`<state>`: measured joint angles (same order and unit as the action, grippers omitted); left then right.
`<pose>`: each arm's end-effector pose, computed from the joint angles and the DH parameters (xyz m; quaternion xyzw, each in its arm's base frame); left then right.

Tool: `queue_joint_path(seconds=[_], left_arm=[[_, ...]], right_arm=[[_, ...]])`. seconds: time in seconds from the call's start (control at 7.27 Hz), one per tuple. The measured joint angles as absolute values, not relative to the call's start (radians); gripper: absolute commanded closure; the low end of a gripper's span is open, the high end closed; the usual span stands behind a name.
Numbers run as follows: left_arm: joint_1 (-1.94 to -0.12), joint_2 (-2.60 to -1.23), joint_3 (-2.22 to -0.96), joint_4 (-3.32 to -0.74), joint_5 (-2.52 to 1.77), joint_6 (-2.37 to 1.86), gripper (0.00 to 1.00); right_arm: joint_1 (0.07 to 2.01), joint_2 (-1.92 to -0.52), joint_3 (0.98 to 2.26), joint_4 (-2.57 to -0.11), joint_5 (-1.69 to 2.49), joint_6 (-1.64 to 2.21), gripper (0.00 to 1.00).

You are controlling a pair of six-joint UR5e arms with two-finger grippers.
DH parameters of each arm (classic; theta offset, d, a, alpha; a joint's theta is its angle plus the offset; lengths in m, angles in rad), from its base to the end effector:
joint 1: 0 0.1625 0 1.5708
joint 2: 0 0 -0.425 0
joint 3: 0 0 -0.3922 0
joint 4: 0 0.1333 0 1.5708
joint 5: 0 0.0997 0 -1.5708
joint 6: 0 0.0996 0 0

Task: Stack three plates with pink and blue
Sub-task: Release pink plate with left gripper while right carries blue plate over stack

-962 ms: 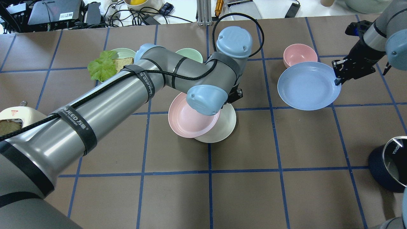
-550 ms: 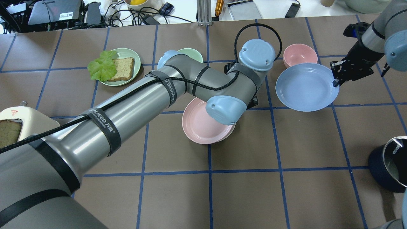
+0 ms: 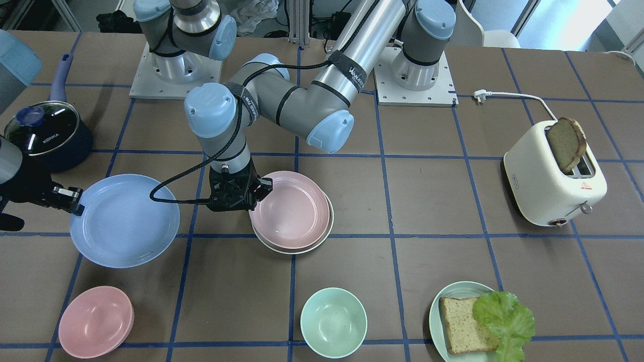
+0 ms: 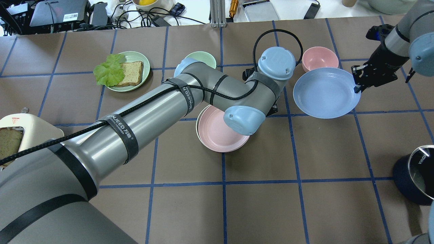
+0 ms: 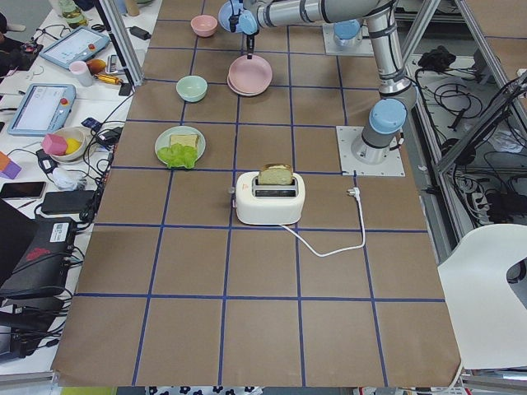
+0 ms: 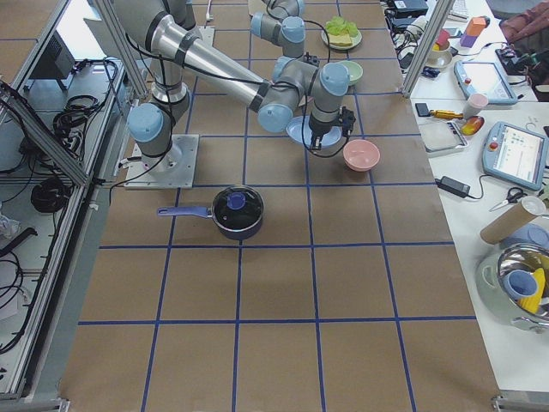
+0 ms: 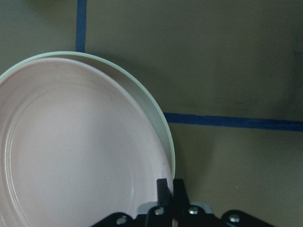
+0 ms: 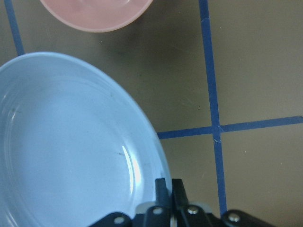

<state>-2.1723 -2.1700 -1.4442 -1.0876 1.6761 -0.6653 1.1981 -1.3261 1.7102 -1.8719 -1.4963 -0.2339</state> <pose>-0.4915 -0.4991 0.2369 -0.0321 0.9981 -0.0354 0.0393 -0.0720 -0.5707 0.3206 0.0708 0.9959 0.0285 0.0479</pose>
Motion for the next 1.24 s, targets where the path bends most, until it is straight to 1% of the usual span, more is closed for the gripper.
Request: queue_joint_path(seconds=[0.28, 0.55, 0.96, 1.24], left_arm=[[-2.148, -2.148, -1.441, -1.086, 1.673, -0.644, 0.0], [-2.054, -2.079, -1.439, -1.144, 1.648, -0.53, 0.0], [-1.856, -1.913, -1.427, -1.408, 1.6, -0.316, 0.0], [-1.758, -1.799, -1.394, -1.64, 1.581, -0.239, 0.0]], right_arm=[[1.201, -1.328, 1.71, -1.872, -1.496, -0.227, 1.0], [1.223, -1.338, 1.726, -1.873, -1.496, -0.187, 1.0], [1.374, -1.392, 1.8, -1.895, -1.495, 0.005, 1.0], [1.552, -1.399, 1.862, -2.015, -1.493, 0.19, 1.0]])
